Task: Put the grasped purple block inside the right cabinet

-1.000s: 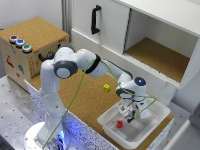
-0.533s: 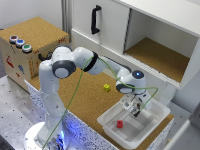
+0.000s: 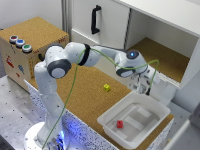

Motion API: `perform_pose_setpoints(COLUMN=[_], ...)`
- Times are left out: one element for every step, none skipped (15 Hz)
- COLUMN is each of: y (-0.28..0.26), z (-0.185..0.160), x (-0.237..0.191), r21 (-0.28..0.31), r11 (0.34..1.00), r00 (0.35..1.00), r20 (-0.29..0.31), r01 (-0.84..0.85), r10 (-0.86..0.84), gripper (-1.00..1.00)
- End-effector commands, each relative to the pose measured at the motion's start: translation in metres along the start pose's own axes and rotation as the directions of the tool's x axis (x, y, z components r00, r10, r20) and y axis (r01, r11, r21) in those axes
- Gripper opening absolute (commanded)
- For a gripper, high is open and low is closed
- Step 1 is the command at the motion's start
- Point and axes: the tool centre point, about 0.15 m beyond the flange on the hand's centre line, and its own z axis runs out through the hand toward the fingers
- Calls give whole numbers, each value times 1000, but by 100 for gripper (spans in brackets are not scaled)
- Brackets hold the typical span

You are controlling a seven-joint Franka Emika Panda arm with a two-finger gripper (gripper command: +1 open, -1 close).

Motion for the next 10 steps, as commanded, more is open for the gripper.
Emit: perform_pose_setpoints(y=[-3, 1, -1, -5, -6, -6, -7, -7, -8, -11], z=[26, 33, 41, 49, 57, 67, 77, 83, 86, 86], x=[64, 72, 75, 78, 84, 88, 92, 95, 95, 95], r21=[176, 209, 243, 257, 270, 300, 342, 352, 364, 377], r11=[983, 978, 970, 966, 963, 953, 938, 935, 930, 925], r00=[994, 995, 995, 993, 992, 992, 993, 994, 995, 996], r20=[-103, -102, -103, -109, -112, -106, -86, -77, -68, -52], r01=[47, 29, 8, -5, -19, -35, -49, -46, -45, -42], r10=[-29, -8, 17, 34, 51, 70, 84, 78, 74, 67], gripper=[-100, -100, -100, -100, -100, -100, -100, -100, -100, -100])
